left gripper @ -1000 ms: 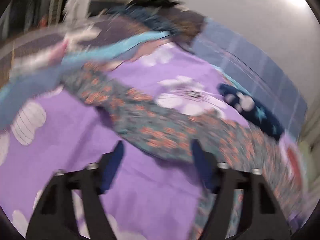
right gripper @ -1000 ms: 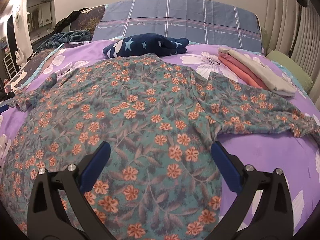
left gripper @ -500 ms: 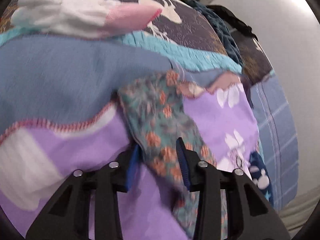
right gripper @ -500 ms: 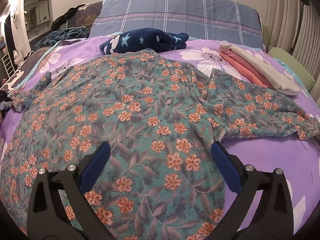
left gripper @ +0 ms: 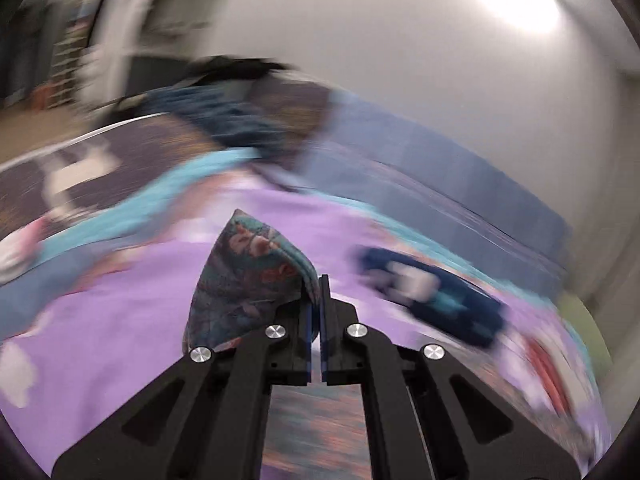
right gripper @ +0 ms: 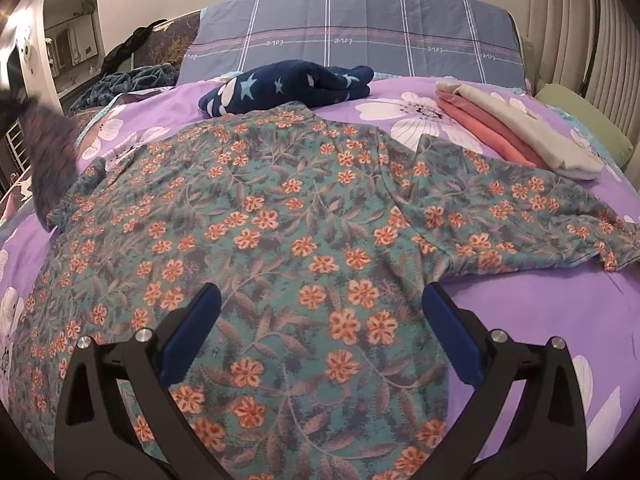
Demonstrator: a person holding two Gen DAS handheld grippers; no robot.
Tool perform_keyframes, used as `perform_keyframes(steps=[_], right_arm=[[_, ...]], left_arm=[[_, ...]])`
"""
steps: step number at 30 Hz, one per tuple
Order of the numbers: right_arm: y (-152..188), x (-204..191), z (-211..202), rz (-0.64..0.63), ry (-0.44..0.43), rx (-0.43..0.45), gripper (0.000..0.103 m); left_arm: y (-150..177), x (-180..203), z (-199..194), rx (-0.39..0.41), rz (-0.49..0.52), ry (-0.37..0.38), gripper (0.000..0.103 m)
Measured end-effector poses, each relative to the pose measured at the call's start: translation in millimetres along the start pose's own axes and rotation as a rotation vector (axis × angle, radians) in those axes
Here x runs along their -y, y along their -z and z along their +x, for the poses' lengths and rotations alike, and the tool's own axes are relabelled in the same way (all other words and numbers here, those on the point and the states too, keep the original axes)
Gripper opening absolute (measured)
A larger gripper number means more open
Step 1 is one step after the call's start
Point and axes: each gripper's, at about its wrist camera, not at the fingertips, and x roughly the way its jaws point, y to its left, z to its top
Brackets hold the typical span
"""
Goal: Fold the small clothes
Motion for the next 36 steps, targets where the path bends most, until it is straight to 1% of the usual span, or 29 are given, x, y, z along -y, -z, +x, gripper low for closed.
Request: perform_keyframes(steps=[1, 2, 3, 5, 7, 8, 9, 11, 13, 14, 15, 16, 17, 18, 19, 20, 21, 22, 23, 24, 25, 27, 28, 30, 32, 33, 34, 35, 36], right_arm=[[0, 1, -2, 0.001, -0.001, 0.004, 0.101], [1, 3, -4, 0.003, -0.001, 0.009, 0.101], [1, 6, -6, 0.005, -0.001, 0.014, 0.101], [3, 11, -9, 0.007, 0.004, 0.019, 0.101], [4, 17, -9, 0.009, 0.005, 0.011, 0.101], [4, 19, -9, 0.012, 0.001, 0.002, 0.101], [4, 23, -9, 0.017, -0.009, -0.01, 0.101], [4, 29, -9, 0.027, -0.028, -0.023, 0.101], [0, 33, -10, 0.032, -0.059, -0.035, 0.101], [-2, 34, -9, 0.034, -0.08, -0.044, 0.099], [-6, 34, -7, 0.037, -0.113, -0.057, 0.088], [-10, 32, -5, 0.039, -0.145, -0.072, 0.072], [-14, 30, -1, 0.041, -0.178, -0.092, 0.065], [-21, 25, 5, 0.044, -0.231, -0.124, 0.05], [-25, 20, 11, 0.047, -0.27, -0.147, 0.04], [-30, 15, 16, 0.05, -0.306, -0.17, 0.04], [-36, 8, 23, 0.052, -0.347, -0.19, 0.04], [-42, 1, 29, 0.052, -0.374, -0.201, 0.043], [-48, -7, 35, 0.049, -0.39, -0.211, 0.05], [-51, -12, 39, 0.05, -0.403, -0.218, 0.064], [-56, -19, 45, 0.055, -0.432, -0.229, 0.068], [-67, -33, 59, 0.075, -0.476, -0.266, 0.069], [-73, -38, 66, 0.081, -0.484, -0.278, 0.069], [-85, -55, 77, 0.044, -0.465, -0.274, 0.076], [-94, -69, 89, -0.011, -0.416, -0.268, 0.076], [-97, -75, 97, -0.028, -0.403, -0.286, 0.076], [-98, -79, 106, -0.027, -0.4, -0.302, 0.067], [-99, -82, 113, -0.027, -0.398, -0.321, 0.05], [-99, -84, 117, -0.032, -0.392, -0.338, 0.005]], left_arm=[[7, 25, 0, -0.015, 0.046, 0.048, 0.002], [21, 57, 0, -0.041, 0.107, 0.105, 0.002], [33, 79, 2, -0.061, 0.152, 0.14, 0.002], [64, 124, 8, -0.113, 0.252, 0.205, 0.003], [97, 156, 17, -0.175, 0.336, 0.246, 0.004], [117, 172, 24, -0.21, 0.379, 0.259, 0.012], [134, 181, 31, -0.244, 0.407, 0.263, 0.036], [159, 189, 40, -0.303, 0.445, 0.259, 0.059], [176, 186, 42, -0.334, 0.484, 0.264, 0.06], [179, 181, 42, -0.344, 0.506, 0.252, 0.063], [180, 178, 41, -0.342, 0.514, 0.233, 0.067], [179, 168, 37, -0.329, 0.515, 0.202, 0.068], [179, 165, 31, -0.315, 0.512, 0.18, 0.073], [176, 158, 28, -0.3, 0.505, 0.154, 0.077], [172, 147, 24, -0.283, 0.497, 0.125, 0.078], [168, 131, 18, -0.257, 0.489, 0.068, 0.081], [166, 122, 15, -0.245, 0.485, 0.028, 0.083], [163, 105, 12, -0.228, 0.477, -0.038, 0.084], [161, 93, 10, -0.221, 0.466, -0.088, 0.085], [158, 83, 9, -0.221, 0.457, -0.118, 0.085], [155, 69, 9, -0.222, 0.444, -0.164, 0.085], [149, 41, 13, -0.226, 0.427, -0.279, 0.085], [147, 31, 16, -0.231, 0.42, -0.321, 0.085], [140, 12, 22, -0.237, 0.392, -0.362, 0.085], [135, 1, 32, -0.258, 0.362, -0.367, 0.085], [133, -1, 37, -0.264, 0.355, -0.366, 0.085], [133, -2, 42, -0.269, 0.356, -0.371, 0.085], [132, -3, 47, -0.275, 0.368, -0.386, 0.085], [132, -4, 52, -0.279, 0.382, -0.409, 0.085]])
